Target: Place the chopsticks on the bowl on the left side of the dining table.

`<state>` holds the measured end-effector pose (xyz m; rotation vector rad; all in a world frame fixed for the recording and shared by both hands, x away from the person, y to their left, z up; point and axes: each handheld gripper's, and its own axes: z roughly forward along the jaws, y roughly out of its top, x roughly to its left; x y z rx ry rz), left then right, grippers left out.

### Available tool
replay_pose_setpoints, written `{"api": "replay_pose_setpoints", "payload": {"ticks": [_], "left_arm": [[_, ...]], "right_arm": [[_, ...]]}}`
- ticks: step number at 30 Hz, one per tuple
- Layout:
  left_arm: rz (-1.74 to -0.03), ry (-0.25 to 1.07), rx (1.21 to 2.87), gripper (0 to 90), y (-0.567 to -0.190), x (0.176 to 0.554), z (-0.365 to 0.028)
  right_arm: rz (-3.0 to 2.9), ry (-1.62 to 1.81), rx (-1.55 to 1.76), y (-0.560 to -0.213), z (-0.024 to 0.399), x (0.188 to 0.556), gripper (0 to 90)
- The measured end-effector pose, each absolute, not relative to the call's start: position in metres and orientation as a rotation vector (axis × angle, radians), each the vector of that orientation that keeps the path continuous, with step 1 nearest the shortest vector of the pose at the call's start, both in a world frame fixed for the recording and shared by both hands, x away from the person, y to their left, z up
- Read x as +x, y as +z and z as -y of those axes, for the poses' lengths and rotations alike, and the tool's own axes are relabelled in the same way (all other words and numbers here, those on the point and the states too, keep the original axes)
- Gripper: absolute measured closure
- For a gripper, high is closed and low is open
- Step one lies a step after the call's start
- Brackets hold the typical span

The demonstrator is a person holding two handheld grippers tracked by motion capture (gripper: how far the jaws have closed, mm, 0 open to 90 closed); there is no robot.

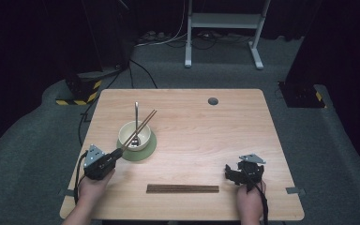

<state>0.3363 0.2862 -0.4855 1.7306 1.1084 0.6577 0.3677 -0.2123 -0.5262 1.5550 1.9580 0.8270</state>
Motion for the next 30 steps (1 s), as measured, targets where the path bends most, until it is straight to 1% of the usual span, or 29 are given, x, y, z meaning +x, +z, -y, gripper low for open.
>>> {"api": "replay_pose_setpoints", "payload": {"ticks": [6, 10, 14, 16, 23, 24, 25, 28, 30], "left_arm": [[-1.101, 0.665, 1.749, 83.3, -0.486, 0.337, -0.285], [-1.095, 0.658, 1.764, 79.7, -0.485, 0.335, -0.284], [-1.079, 0.681, 1.715, 73.9, -0.481, 0.332, -0.285], [-1.069, 0.699, 1.694, 69.7, -0.477, 0.33, -0.286], [-1.098, 0.732, 1.655, 47.3, -0.474, 0.329, -0.294], [-1.112, 0.731, 1.654, 47.3, -0.474, 0.329, -0.295], [-1.139, 0.727, 1.657, 42.2, -0.477, 0.33, -0.297], [-1.157, 0.722, 1.674, 39.6, -0.481, 0.332, -0.298], [-1.17, 0.694, 1.684, 37.4, -0.484, 0.334, -0.299]], "right_arm": [[-1.958, 0.827, 1.555, -0.526, 0.212, 0.368, 10.1], [-1.956, 0.828, 1.558, -0.526, 0.212, 0.368, 10.1], [-1.956, 0.828, 1.558, -0.526, 0.212, 0.368, 10.1], [-1.956, 0.828, 1.557, -0.526, 0.212, 0.368, 10.1], [-1.956, 0.828, 1.558, -0.526, 0.212, 0.368, 10.1], [-1.957, 0.828, 1.558, -0.526, 0.212, 0.368, 10.1], [-1.957, 0.828, 1.558, -0.526, 0.212, 0.368, 10.1], [-1.957, 0.828, 1.557, -0.526, 0.212, 0.368, 10.1], [-1.957, 0.829, 1.558, -0.526, 0.212, 0.368, 10.1]]}}
